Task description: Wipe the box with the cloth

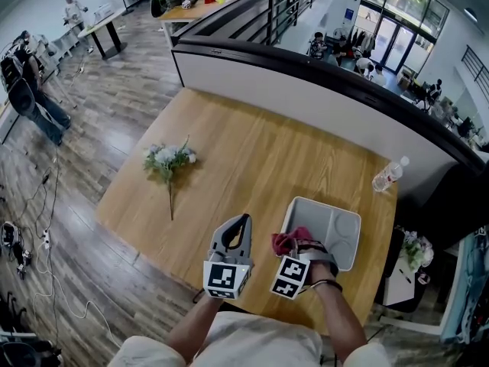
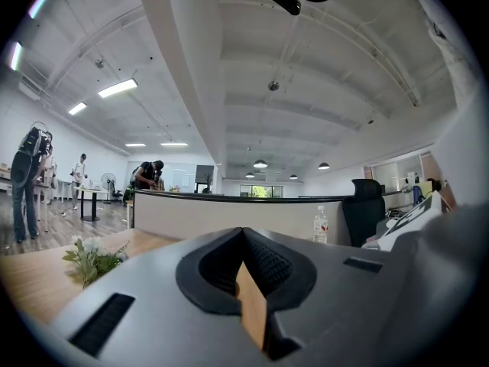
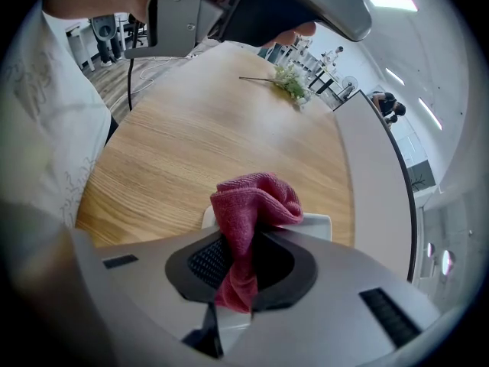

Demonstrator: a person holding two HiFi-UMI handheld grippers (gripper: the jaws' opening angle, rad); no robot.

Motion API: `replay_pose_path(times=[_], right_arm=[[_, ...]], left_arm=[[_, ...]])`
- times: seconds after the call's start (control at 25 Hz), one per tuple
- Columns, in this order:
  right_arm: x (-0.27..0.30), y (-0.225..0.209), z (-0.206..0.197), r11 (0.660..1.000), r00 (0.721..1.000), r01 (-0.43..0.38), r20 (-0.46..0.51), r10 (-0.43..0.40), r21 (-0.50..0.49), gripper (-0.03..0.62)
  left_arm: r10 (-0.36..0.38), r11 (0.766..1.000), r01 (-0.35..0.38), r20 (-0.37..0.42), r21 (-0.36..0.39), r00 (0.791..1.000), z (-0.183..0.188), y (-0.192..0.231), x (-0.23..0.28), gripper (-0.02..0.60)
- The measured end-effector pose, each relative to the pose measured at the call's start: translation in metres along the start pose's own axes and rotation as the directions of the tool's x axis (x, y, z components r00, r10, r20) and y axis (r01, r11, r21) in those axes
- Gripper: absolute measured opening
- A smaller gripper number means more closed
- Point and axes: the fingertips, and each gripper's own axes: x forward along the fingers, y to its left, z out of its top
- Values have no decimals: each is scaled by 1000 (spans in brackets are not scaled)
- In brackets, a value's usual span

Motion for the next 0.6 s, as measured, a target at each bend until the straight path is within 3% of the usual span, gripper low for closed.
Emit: replay_pose_path(times=[0.6], right_arm=[[-6, 11, 1, 999, 999, -44, -4, 44, -7, 72]], left_arm=[[3, 1000, -3, -1, 1, 1000, 2, 1, 0, 12]])
